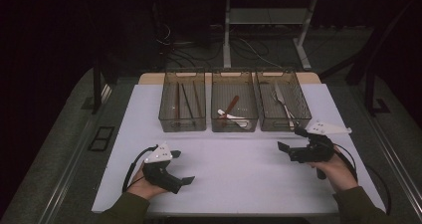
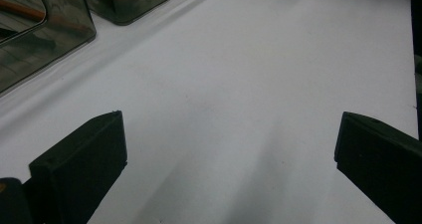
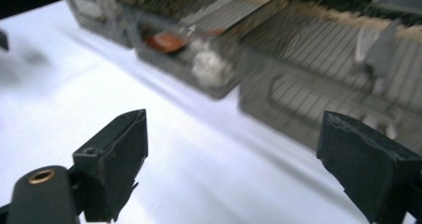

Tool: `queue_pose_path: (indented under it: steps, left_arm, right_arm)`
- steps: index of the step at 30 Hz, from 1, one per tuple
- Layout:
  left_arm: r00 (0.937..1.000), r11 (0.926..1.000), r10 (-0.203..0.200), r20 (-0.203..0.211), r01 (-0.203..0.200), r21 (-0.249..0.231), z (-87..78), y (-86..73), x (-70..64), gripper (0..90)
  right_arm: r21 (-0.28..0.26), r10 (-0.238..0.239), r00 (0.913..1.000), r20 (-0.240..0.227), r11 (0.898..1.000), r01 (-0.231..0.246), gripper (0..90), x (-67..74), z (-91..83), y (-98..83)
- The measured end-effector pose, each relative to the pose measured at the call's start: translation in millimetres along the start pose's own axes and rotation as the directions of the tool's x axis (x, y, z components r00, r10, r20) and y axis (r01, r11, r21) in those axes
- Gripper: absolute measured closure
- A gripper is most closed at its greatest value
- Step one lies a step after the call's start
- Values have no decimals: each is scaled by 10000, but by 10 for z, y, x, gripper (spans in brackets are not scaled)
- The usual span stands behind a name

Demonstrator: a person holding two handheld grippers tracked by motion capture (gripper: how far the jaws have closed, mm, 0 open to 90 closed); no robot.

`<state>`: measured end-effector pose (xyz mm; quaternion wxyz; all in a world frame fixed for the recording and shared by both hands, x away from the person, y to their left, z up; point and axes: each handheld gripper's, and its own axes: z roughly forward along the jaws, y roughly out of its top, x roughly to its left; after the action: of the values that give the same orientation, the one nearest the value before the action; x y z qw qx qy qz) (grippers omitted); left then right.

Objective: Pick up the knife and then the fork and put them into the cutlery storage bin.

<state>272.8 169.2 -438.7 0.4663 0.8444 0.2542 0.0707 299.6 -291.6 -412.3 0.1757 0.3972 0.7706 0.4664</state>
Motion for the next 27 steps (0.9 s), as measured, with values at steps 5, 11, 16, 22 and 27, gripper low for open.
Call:
queue_pose_path:
  steps: [5,11,16,22,27]
  left_arm:
    - [10000,10000,4,-32,-4,-38,-4,1,2,0]
    - [10000,10000,-20,-26,20,-80,-9,4,6,0]
    - [10000,9999,33,-51,-33,-97,-13,9,8,0]
    - [10000,10000,35,-72,-36,-79,-11,8,9,0]
    - [10000,10000,24,-75,-25,-62,-9,7,1,0]
  right_arm:
    - [248,-335,9991,-259,9991,341,130,135,-14,-130]
    - [276,-122,9993,-347,9995,132,130,184,-42,-260]
    - [516,-223,9991,-364,9984,241,130,202,-71,-371]
    - [581,-179,9988,-466,9981,206,130,254,-118,-445]
    - [652,-248,9985,-498,9975,280,131,269,-146,-479]
